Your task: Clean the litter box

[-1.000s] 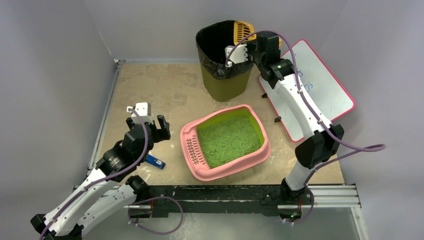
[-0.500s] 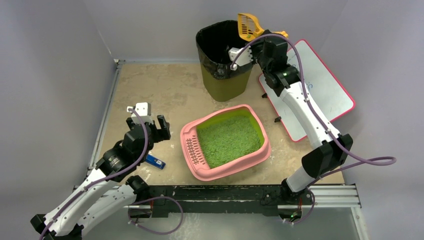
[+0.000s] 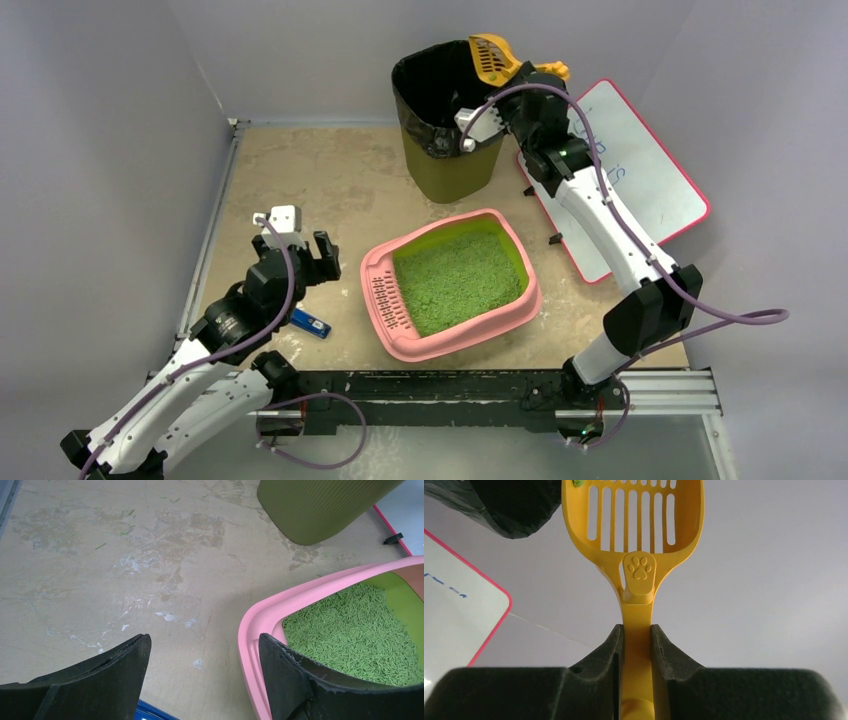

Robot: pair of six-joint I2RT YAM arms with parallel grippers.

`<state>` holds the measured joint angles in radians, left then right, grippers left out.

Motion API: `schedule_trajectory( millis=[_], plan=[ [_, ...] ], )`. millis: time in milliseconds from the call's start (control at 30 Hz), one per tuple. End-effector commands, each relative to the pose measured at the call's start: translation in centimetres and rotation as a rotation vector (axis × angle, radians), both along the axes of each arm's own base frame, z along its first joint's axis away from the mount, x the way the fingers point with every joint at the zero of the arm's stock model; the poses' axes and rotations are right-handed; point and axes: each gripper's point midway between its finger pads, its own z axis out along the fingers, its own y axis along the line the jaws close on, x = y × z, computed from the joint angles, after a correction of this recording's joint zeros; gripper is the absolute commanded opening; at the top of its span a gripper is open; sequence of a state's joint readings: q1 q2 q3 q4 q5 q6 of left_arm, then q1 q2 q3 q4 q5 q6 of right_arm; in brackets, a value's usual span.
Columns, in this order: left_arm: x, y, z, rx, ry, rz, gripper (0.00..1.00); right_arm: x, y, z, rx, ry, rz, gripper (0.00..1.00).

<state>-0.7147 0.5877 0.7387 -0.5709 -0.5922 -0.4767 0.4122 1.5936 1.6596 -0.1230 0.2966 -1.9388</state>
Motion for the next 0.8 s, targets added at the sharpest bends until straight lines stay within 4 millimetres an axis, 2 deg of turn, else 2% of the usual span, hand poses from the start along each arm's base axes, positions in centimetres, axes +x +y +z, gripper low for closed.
schedule_trajectory(
  millis=[0, 133, 267, 367, 400, 500, 567, 600, 700, 767],
  plan=[
    [0.2, -0.4, 1.5, -0.025, -0.047, -0.02, 0.78, -0.8, 0.2, 3.4, -0.065, -0.088, 0.022, 0.0],
    [0.2, -0.5, 1.5, -0.026, -0.047, -0.024, 0.78, -1.0, 0.0, 4.6, -0.047, -0.14, 0.011, 0.0],
    [0.2, -0.5, 1.6, -0.028, -0.05, -0.029, 0.77, -0.7, 0.1, 3.8, -0.058, -0.105, 0.016, 0.0],
    [0.1, -0.5, 1.7, -0.031, -0.051, -0.031, 0.77, -0.9, 0.7, 4.2, -0.036, -0.112, 0.047, 0.0],
    [0.1, -0.5, 1.7, -0.032, -0.052, -0.031, 0.77, -0.8, 1.0, 3.7, -0.036, -0.095, 0.058, 0.0],
    [0.1, -0.7, 1.7, -0.034, -0.056, -0.04, 0.77, -0.1, 1.1, 0.7, -0.085, -0.016, 0.044, 0.0],
    [0.1, -0.7, 1.7, -0.03, -0.054, -0.04, 0.77, -0.2, 1.1, 0.0, -0.091, 0.002, 0.046, 0.0],
    [0.1, -0.7, 1.7, -0.031, -0.053, -0.041, 0.77, -0.3, 1.1, 0.4, -0.074, 0.002, 0.05, 0.0],
    [0.1, -0.8, 1.5, -0.033, -0.05, -0.043, 0.77, -0.4, 1.2, 3.5, -0.001, -0.036, 0.05, 0.0],
    [0.2, -0.8, 1.6, -0.032, -0.05, -0.046, 0.77, -0.4, 1.0, 4.7, 0.014, -0.05, 0.04, 0.0]
  ],
)
